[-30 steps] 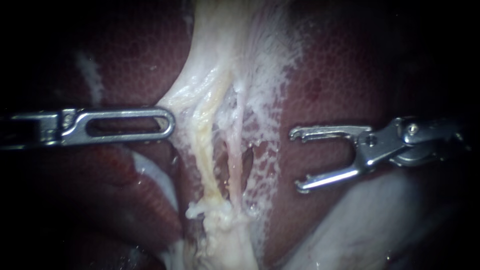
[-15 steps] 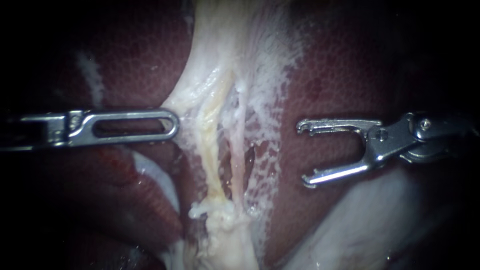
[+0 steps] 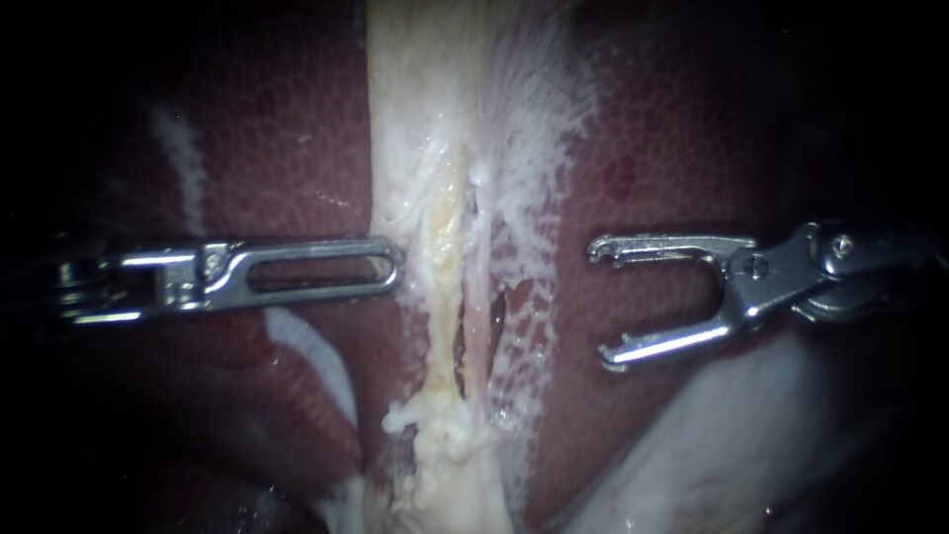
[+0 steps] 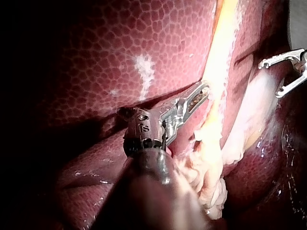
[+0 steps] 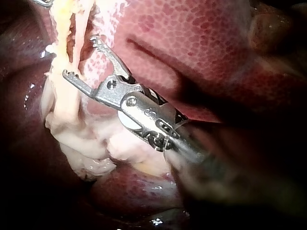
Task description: Going back first clip left tube
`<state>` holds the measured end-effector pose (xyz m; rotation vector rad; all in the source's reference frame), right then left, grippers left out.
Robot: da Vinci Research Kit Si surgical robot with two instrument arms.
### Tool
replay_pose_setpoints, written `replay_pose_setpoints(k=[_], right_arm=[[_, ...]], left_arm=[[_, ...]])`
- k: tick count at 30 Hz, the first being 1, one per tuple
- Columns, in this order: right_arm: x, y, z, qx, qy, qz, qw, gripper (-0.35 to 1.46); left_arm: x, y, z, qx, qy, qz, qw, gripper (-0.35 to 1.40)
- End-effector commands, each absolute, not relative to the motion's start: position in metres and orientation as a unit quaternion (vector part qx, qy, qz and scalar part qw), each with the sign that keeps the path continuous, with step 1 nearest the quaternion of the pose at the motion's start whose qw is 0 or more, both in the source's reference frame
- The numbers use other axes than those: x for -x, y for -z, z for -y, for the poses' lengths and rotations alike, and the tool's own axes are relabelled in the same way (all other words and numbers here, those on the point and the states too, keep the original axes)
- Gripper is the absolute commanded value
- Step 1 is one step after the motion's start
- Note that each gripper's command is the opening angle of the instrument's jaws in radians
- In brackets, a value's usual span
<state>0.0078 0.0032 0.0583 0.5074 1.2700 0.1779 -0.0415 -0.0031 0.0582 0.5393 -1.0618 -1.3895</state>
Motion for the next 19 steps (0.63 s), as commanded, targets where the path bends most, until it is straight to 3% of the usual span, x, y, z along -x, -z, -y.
replay_pose_setpoints(k=[1,19], right_arm=[[-0.0078,-0.0583,-0.0032,-0.234,-0.082,-0.586,0.772,0.60],[-0.0078,-0.0583,-0.0032,-0.234,-0.082,-0.586,0.772,0.60]], left_arm=[[0.0416,-0.0582,0.0031,-0.234,0.602,0.460,0.609,-0.35],[0.0416,-0.0579,0.0032,-0.236,0.603,0.461,0.607,-0.35]])
